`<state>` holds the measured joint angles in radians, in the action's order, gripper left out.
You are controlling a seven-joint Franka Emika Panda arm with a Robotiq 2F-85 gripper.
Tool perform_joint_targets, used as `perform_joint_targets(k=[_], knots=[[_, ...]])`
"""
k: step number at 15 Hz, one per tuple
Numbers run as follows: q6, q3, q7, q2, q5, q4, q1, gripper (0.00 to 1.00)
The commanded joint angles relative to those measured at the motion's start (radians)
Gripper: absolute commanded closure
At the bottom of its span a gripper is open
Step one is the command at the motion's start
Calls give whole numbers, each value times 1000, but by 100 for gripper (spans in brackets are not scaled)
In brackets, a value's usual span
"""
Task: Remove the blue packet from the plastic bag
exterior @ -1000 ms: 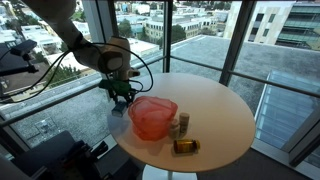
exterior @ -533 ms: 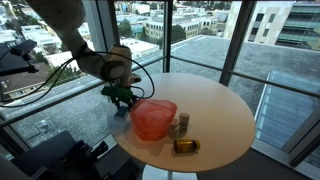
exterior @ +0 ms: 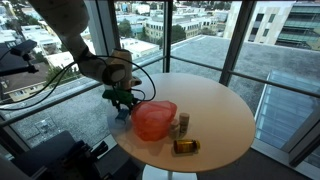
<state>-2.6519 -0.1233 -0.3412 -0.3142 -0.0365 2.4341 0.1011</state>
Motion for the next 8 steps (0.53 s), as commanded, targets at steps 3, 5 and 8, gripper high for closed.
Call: perform_joint_targets(k=[3, 5, 8], knots=[[-13, -8, 23, -14, 30, -8, -20, 12], [-8, -9, 23, -9, 27, -9, -22, 0], [23, -18, 12, 17, 9, -11, -35, 0]])
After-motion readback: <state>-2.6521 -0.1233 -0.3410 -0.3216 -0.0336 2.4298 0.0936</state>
